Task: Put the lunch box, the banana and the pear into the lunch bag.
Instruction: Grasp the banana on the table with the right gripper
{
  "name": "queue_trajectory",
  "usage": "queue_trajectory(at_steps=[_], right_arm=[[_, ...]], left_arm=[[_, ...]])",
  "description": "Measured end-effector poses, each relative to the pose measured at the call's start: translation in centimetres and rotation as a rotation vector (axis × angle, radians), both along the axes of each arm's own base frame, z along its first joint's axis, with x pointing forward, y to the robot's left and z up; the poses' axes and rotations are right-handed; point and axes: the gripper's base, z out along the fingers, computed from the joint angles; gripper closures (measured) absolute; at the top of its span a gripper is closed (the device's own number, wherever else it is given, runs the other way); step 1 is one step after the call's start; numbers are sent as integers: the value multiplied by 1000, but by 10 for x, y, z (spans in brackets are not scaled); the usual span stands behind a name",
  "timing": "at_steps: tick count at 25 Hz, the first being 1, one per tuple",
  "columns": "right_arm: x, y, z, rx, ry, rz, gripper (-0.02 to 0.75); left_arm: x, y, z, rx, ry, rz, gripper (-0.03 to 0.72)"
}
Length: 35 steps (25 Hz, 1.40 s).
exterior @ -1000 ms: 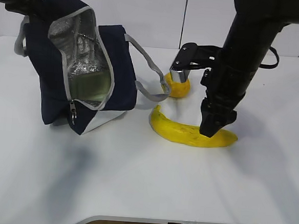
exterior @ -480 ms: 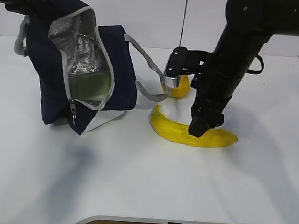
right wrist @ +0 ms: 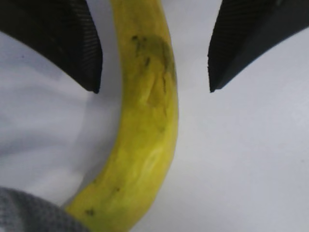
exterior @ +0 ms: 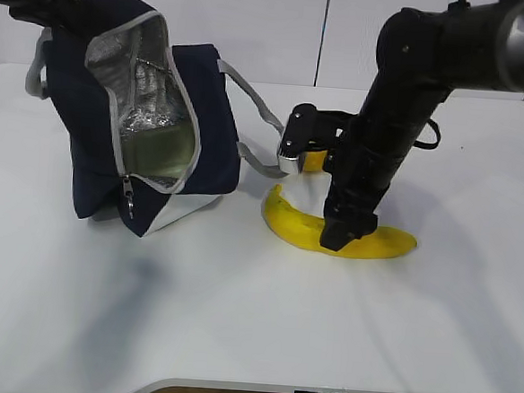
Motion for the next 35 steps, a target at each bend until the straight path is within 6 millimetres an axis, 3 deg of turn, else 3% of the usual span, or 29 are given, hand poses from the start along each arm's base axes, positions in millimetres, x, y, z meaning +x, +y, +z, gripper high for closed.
queue_trajectory(at_steps=[12, 20, 35], right_arm=[[7, 2, -21, -3, 4, 1, 202], [7, 2, -22, -2, 2, 2, 388], [5, 2, -22, -13, 27, 7, 421]], left_arm=[[0, 0, 0, -2, -2, 1, 694], [0, 0, 0, -2, -4, 1, 694], [1, 0, 1, -4, -13, 3, 694]])
